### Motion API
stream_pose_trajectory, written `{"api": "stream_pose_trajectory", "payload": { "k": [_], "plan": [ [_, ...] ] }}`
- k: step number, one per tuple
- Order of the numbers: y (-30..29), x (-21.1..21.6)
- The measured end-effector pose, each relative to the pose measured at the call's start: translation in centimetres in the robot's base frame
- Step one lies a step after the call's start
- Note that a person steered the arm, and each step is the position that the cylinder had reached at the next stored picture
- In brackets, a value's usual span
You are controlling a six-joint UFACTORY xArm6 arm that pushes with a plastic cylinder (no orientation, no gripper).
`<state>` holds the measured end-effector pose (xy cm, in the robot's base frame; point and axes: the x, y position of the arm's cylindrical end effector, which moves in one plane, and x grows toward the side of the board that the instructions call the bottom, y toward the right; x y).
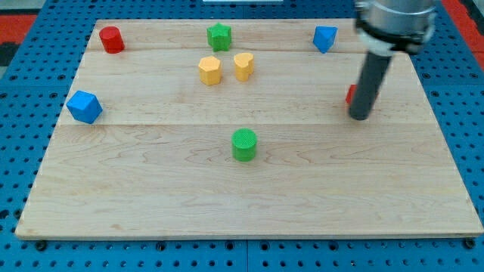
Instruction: Slide the hexagon to the left of the green circle
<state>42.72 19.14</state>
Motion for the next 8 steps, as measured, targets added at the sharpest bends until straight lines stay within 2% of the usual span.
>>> {"api": "stream_pose_trajectory", "payload": {
  "k": [2,4,5,6,8],
  "plan": [
    [-3.6,0.4],
    [-2.6,2.3],
    [-6.0,0.7],
    [-7.3,-3.8],
    [-9.7,-10.2]
  ]
}}
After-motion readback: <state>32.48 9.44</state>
